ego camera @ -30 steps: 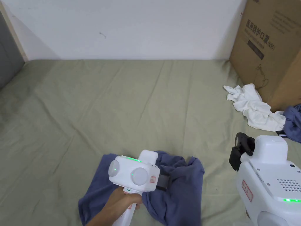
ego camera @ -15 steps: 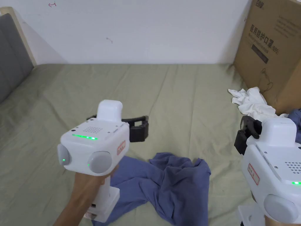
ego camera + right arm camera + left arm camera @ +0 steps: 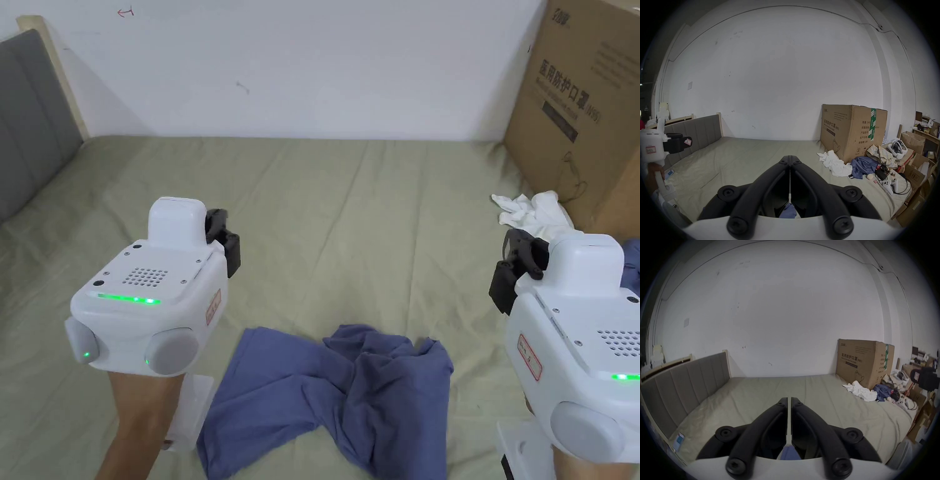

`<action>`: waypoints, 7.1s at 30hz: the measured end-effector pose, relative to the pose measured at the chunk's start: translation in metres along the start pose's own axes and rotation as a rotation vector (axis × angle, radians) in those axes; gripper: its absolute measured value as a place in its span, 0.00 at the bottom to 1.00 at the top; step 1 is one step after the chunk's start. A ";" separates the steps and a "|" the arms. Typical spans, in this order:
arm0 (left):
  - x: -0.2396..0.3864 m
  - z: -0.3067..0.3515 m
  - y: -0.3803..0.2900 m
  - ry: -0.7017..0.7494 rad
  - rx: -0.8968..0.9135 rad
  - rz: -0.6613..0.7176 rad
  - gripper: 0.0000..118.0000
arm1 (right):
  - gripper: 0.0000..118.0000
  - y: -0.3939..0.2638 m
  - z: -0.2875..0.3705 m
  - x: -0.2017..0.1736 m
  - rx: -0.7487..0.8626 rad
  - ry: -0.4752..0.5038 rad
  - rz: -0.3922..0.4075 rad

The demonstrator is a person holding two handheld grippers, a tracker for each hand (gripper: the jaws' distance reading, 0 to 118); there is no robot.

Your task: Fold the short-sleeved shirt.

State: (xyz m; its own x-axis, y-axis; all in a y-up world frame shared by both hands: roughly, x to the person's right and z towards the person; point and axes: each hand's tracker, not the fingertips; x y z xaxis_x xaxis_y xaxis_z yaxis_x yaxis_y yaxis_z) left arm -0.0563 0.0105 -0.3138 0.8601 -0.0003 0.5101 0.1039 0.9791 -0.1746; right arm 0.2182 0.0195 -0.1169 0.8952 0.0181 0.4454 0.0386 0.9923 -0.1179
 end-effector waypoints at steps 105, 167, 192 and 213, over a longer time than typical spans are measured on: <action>-0.063 -0.100 0.054 -0.068 -0.292 0.198 0.08 | 0.05 0.084 -0.149 0.075 -0.233 0.030 -0.117; -0.104 -0.017 -0.127 0.063 -0.497 0.136 0.08 | 0.05 -0.113 -0.047 0.048 -0.387 -0.144 -0.125; -0.095 0.013 -0.231 0.166 -0.828 0.143 0.10 | 0.11 -0.239 -0.022 0.070 -0.898 -0.200 -0.186; -0.050 0.009 -0.048 0.040 -0.350 0.110 0.88 | 0.94 -0.034 -0.020 0.039 -0.288 -0.052 -0.067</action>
State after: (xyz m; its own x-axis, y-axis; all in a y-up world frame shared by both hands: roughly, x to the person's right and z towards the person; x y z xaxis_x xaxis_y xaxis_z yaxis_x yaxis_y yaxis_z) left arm -0.1091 -0.0344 -0.3232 0.8935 0.0864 0.4406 0.1686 0.8449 -0.5076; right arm 0.2602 -0.0163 -0.1131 0.8626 -0.0328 0.5049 0.2280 0.9160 -0.3301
